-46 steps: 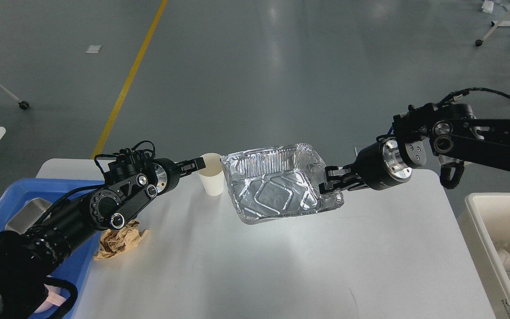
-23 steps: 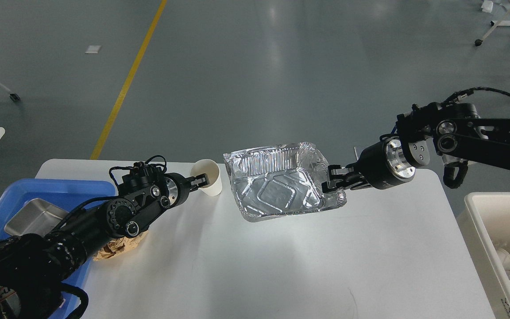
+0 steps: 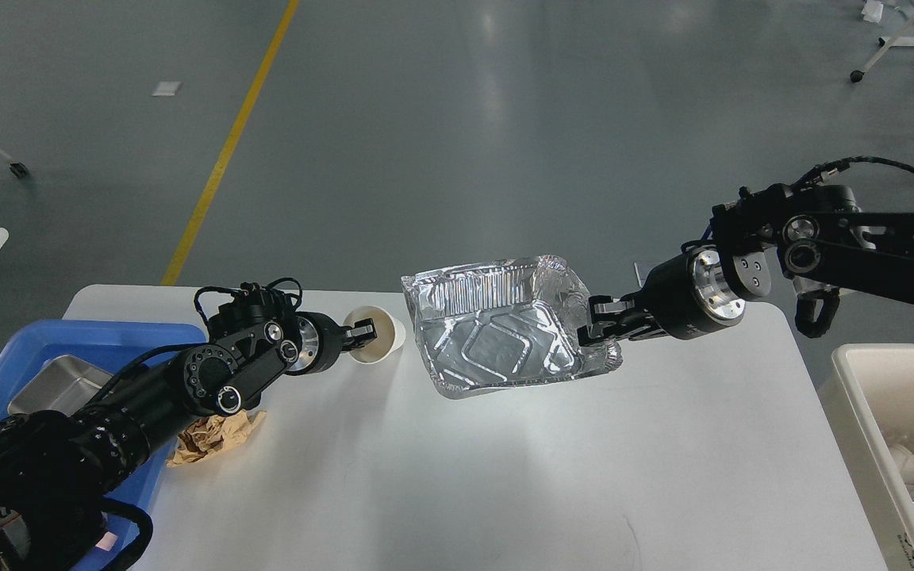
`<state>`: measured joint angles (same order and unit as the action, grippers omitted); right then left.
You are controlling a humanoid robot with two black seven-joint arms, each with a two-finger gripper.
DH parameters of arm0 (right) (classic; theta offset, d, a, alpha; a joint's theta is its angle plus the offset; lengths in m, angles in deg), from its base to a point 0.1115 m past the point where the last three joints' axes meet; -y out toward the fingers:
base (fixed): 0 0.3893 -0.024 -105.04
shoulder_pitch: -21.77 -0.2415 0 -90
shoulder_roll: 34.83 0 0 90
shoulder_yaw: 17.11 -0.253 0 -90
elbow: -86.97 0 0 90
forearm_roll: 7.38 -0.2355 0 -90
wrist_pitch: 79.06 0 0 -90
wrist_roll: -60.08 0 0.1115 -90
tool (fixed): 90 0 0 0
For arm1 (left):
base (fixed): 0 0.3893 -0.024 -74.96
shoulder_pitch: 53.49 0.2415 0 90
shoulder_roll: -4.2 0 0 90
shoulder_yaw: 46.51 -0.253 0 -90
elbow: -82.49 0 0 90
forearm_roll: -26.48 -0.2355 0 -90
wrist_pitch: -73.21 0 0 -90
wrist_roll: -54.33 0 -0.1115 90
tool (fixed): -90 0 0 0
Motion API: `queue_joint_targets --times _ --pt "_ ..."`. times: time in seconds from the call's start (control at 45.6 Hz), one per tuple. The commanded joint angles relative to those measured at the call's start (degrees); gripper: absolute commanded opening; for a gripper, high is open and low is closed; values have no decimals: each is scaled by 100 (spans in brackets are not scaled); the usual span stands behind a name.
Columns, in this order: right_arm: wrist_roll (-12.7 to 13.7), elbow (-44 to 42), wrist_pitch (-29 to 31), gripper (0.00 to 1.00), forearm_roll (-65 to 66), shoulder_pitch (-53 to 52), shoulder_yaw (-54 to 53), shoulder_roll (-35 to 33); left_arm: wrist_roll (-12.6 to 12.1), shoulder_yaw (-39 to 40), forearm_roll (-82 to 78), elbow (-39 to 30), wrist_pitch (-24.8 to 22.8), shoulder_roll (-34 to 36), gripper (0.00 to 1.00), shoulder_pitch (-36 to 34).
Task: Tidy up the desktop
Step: 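Lift the paper cup with the left gripper above the foil tray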
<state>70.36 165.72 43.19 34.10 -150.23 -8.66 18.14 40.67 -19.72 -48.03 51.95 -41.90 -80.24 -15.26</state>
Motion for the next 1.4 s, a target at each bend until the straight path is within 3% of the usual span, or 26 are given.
queue_joint_targets --times 0.0,0.263,0.548,0.592,0.724,1.074,1.381 --pt "0 0 0 0 0 0 -10 -6 -13 54 209 -452 -459 410 0 -61" --pt "0 -8 9 0 0 0 -10 3 -66 195 605 -1147 -1329 1201 1 -456" --pt "0 -8 9 0 9 9 7 21 -57 212 1088 -1719 -2042 2010 1 -1353" --pt "0 -8 9 0 9 9 7 29 -49 212 1220 -1841 -2453 2221 2 -1791" --pt "0 -8 27 0 9 9 16 56 -49 212 1360 -1868 -2989 2256 2 -2363" --pt "0 -8 35 0 18 -53 148 196 -57 107 1642 -1859 -2989 1519 3 -3708" --pt "-9 -70 44 0 9 -114 148 196 -110 -377 1642 -1859 -2989 789 4 -3797"
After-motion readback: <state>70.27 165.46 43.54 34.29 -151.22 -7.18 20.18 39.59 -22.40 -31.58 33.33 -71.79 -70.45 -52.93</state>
